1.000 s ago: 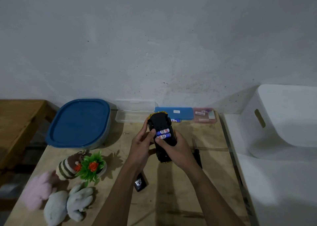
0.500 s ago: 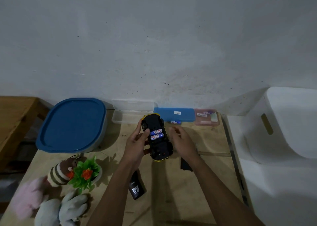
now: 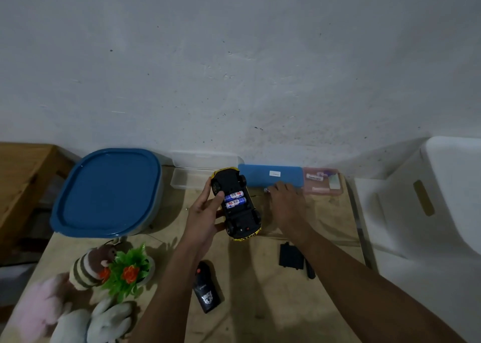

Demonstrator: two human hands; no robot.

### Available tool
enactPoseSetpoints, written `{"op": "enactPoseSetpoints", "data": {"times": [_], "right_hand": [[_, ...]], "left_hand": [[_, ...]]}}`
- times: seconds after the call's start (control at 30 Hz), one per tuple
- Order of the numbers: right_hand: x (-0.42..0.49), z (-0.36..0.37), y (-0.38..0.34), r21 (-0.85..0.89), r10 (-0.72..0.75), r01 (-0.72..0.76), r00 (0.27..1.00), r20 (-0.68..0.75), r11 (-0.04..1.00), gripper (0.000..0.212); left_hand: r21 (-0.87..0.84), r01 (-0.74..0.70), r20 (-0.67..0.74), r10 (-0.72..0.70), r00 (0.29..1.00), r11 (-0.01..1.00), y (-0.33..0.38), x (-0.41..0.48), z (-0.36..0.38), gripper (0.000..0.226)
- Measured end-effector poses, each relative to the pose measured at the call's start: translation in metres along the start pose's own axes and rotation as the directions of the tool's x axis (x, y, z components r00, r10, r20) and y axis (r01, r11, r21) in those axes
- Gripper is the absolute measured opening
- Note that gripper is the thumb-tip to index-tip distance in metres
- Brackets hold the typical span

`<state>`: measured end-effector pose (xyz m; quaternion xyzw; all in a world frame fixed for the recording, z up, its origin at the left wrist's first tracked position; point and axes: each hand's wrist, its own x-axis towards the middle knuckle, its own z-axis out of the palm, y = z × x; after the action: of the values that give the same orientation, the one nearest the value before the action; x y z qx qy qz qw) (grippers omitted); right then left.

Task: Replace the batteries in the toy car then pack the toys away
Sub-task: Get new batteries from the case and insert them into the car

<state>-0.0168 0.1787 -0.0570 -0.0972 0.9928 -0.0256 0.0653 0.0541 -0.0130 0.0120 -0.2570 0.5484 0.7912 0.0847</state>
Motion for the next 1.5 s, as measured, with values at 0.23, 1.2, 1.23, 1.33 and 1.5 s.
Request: {"op": "enactPoseSetpoints", "data": {"times": [0.23, 1.2, 1.23, 1.33, 1.5], "right_hand": [[-0.003, 0.001, 0.006, -0.027, -0.058, 0.058, 0.998, 0.001, 0.998, 0.042], [-0.116, -0.063, -0.053, 0.979, 0.387, -0.022, 0.920, -0.060, 0.204, 0.019], [-0.117, -0.060, -0.053, 0.950, 0.402, -0.019, 0.908, -0.115, 0.313, 0.019], [-0.119, -0.055, -0.054, 0.842, 0.430, -0.011, 0.863, -0.264, 0.540, 0.022], [-0.129, -0.053, -0.056, 0.791, 0.439, -0.012, 0.837, -0.326, 0.611, 0.018]], "left_hand": [[0.001, 0.004, 0.022, -0.004, 1.000, 1.000, -0.001, -0.010, 0.003, 0.057], [-0.034, -0.063, -0.015, 0.063, 0.998, 0.997, -0.019, -0.042, 0.025, 0.052], [-0.035, -0.070, -0.004, 0.070, 0.998, 0.997, -0.019, -0.044, 0.026, 0.052], [-0.040, -0.093, 0.022, 0.094, 0.995, 0.995, -0.019, -0.051, 0.028, 0.050], [-0.073, -0.118, 0.032, 0.121, 0.992, 0.990, -0.018, -0.060, 0.033, 0.048]]}}
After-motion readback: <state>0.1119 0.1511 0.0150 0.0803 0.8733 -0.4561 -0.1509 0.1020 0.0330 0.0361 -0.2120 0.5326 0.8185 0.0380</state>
